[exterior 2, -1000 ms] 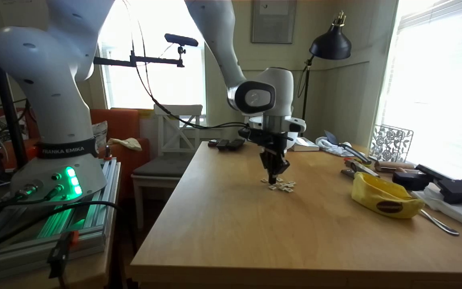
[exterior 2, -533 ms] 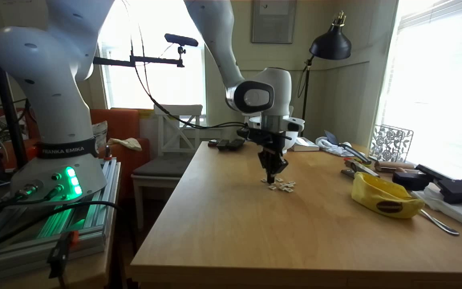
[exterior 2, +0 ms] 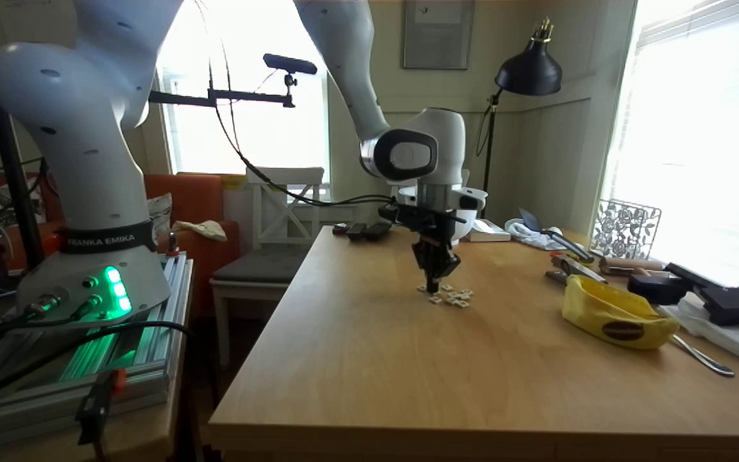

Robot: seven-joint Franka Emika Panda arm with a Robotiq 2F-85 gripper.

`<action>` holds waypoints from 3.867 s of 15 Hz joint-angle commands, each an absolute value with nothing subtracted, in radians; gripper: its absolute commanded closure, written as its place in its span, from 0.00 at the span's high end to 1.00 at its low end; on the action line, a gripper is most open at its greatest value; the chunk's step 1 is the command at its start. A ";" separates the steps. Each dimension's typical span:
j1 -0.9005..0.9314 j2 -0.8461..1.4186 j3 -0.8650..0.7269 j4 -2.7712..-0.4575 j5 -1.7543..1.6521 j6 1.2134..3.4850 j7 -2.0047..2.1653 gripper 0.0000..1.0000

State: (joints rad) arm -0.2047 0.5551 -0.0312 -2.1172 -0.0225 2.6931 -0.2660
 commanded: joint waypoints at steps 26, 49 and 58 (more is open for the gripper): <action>-0.191 0.557 -0.032 -2.174 -0.031 2.687 -0.267 0.00; -0.212 0.536 -0.020 -2.186 -0.007 2.720 -0.271 0.00; -0.212 0.553 -0.019 -2.169 -0.015 2.727 -0.277 0.00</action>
